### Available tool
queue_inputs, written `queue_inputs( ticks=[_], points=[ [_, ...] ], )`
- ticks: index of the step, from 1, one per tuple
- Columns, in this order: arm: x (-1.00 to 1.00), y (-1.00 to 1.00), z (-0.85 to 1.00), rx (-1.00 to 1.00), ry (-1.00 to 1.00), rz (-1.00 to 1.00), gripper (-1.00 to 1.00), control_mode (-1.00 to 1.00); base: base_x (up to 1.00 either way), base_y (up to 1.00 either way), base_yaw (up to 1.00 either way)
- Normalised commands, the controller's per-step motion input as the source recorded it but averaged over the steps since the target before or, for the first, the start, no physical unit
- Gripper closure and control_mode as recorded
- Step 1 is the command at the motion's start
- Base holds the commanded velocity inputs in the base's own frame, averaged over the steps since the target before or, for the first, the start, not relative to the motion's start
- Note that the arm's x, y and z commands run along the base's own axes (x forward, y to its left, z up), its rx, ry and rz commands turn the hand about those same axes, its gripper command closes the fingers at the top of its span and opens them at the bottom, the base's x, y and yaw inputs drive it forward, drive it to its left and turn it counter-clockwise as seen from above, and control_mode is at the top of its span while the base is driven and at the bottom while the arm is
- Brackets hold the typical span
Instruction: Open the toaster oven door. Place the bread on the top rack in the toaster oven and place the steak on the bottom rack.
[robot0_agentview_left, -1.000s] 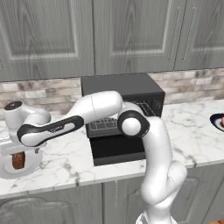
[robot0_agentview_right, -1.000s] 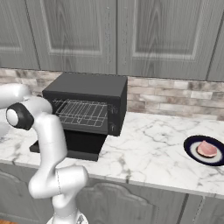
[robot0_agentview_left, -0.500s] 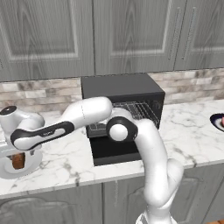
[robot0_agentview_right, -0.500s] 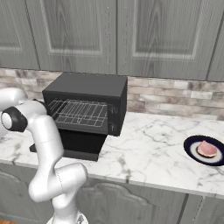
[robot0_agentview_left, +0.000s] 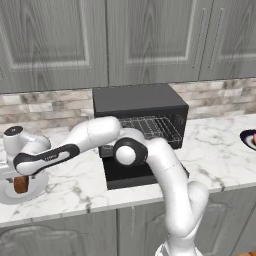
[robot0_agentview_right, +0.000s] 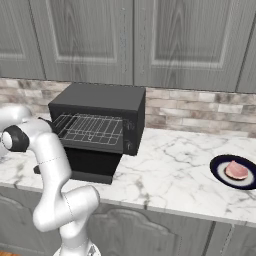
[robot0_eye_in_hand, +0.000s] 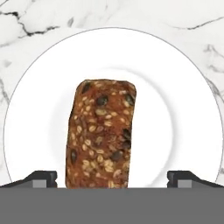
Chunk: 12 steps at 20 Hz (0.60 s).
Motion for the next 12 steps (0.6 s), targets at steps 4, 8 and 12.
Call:
queue_inputs(
  ticks=[4, 8, 12],
  points=[
    [0.22, 0.21, -0.11, 0.01, 0.00, 0.00, -1.00, -1.00, 0.00, 0.00, 0.00],
    [0.04, 0.01, -0.27, 0.00, 0.00, 0.00, -1.00, -1.00, 0.00, 0.00, 0.00],
    [0.00, 0.01, -0.14, 0.00, 0.00, 0.00, 1.00, -1.00, 0.00, 0.00, 0.00]
  ],
)
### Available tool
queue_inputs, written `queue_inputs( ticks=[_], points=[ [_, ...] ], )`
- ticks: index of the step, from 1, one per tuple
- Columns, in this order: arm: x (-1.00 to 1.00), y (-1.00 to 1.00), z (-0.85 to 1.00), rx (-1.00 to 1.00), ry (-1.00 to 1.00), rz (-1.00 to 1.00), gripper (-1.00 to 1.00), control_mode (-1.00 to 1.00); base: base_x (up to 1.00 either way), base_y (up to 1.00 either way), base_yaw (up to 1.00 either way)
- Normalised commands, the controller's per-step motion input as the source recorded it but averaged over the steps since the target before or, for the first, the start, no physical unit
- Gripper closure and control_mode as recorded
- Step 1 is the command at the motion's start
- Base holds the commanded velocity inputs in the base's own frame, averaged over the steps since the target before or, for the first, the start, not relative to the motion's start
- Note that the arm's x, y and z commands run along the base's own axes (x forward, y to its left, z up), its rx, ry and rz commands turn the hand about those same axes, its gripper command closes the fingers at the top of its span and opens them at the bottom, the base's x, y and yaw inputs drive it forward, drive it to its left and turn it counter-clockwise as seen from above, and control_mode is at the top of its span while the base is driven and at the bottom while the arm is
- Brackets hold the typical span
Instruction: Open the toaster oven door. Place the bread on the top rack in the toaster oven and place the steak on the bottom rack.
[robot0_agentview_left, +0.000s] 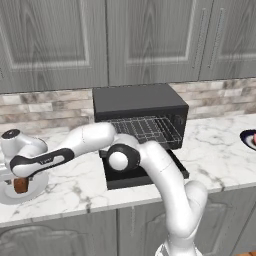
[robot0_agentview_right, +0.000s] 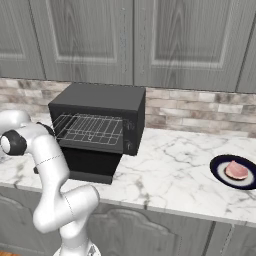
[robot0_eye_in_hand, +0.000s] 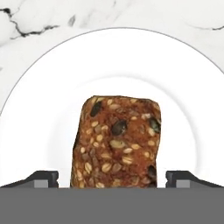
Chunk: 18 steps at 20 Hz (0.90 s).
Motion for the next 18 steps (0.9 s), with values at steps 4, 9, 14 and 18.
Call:
queue_inputs(
  ticks=[4, 9, 14, 18],
  points=[
    [0.00, -0.17, -0.02, 0.01, 0.00, -0.04, 1.00, -1.00, 0.00, 0.00, 0.00],
    [-0.31, -0.51, 0.40, 0.02, -0.07, -0.06, 1.00, -1.00, 0.00, 0.00, 0.00],
    [-0.66, -0.49, 0.64, 0.00, -0.10, -0.07, 1.00, -1.00, 0.00, 0.00, 0.00],
    [-0.50, -0.62, 0.44, -0.01, -0.06, -0.07, 1.00, -1.00, 0.00, 0.00, 0.00]
  ],
)
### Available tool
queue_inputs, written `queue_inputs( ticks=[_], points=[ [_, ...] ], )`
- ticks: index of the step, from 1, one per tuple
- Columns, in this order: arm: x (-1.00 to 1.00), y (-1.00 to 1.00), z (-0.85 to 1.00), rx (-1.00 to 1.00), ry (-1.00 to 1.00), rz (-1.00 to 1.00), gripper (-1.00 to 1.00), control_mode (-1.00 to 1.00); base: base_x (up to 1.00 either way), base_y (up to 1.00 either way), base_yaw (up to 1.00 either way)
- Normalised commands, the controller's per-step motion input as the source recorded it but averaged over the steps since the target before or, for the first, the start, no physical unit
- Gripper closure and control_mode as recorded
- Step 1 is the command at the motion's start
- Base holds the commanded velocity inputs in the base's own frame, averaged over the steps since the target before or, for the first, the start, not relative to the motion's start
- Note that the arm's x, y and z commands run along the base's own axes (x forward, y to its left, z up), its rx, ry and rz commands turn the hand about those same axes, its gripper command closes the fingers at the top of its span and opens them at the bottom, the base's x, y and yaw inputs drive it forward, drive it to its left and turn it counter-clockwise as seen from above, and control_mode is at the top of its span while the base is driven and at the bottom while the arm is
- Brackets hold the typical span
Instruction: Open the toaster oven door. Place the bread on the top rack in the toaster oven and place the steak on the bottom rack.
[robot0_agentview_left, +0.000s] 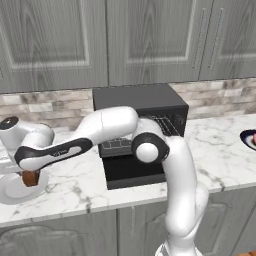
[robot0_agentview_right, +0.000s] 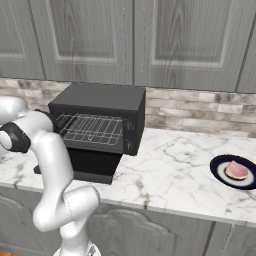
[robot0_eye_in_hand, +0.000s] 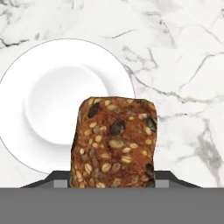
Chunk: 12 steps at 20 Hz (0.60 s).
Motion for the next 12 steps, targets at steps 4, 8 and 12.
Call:
queue_inputs(
  ticks=[4, 8, 12],
  points=[
    [-0.03, -0.71, 0.43, 0.00, -0.02, -0.18, 1.00, -1.00, 0.00, 0.00, 0.00],
    [0.00, -0.89, 0.54, 0.00, 0.00, -0.25, 1.00, -1.00, 0.00, 0.00, 0.00],
    [0.00, -0.93, 0.62, 0.00, 0.00, -0.27, 1.00, -1.00, 0.00, 0.00, 0.00]
  ],
)
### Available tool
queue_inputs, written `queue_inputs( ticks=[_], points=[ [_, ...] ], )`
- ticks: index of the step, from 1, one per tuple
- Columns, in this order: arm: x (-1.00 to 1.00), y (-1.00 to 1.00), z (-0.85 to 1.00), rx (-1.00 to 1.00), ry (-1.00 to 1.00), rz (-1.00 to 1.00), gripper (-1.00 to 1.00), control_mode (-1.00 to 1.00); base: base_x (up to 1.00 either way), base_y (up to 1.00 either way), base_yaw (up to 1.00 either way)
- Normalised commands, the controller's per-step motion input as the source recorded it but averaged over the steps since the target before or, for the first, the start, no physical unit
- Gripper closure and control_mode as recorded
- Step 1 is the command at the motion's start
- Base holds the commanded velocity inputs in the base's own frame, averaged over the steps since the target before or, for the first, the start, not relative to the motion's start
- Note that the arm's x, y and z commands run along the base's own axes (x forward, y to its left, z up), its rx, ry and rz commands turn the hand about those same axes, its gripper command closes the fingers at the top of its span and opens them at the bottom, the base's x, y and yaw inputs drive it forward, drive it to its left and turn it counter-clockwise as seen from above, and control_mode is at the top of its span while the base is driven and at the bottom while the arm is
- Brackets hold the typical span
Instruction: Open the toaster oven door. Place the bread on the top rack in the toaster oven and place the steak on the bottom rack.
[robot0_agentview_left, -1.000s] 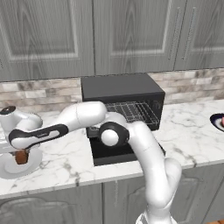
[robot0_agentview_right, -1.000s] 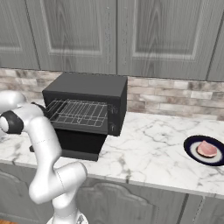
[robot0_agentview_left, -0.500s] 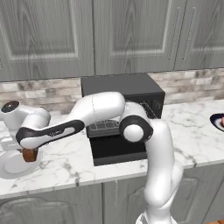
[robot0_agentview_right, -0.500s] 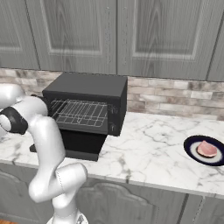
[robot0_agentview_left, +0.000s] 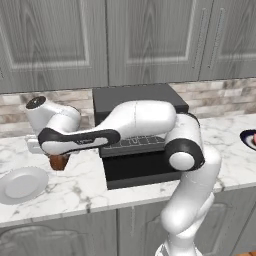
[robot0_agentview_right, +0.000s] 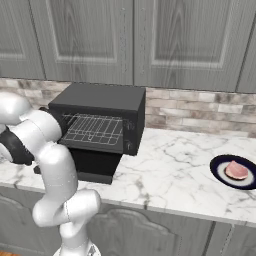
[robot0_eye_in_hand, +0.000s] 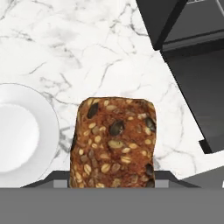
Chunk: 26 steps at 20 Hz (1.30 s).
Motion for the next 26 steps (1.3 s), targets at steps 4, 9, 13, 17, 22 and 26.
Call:
queue_inputs(
  ticks=[4, 9, 13, 17, 22, 26],
  points=[
    [0.00, -0.99, 0.41, 0.00, -0.02, -0.24, 1.00, -1.00, 0.00, 0.00, 0.00],
    [-0.01, -0.99, 0.21, 0.00, -0.24, -0.21, 1.00, -1.00, 0.00, 0.00, 0.00],
    [-0.02, -0.90, 0.14, 0.00, -0.37, -0.20, 1.00, -1.00, 0.00, 0.00, 0.00],
    [0.17, -0.73, 0.06, 0.03, -0.16, -0.25, 1.00, -1.00, 0.00, 0.00, 0.00],
    [0.40, -0.74, 0.05, 0.12, -0.02, -0.22, 1.00, -1.00, 0.00, 0.00, 0.00],
    [0.51, -0.57, 0.00, 0.14, 0.00, -0.09, 1.00, -1.00, 0.00, 0.00, 0.00]
  ],
)
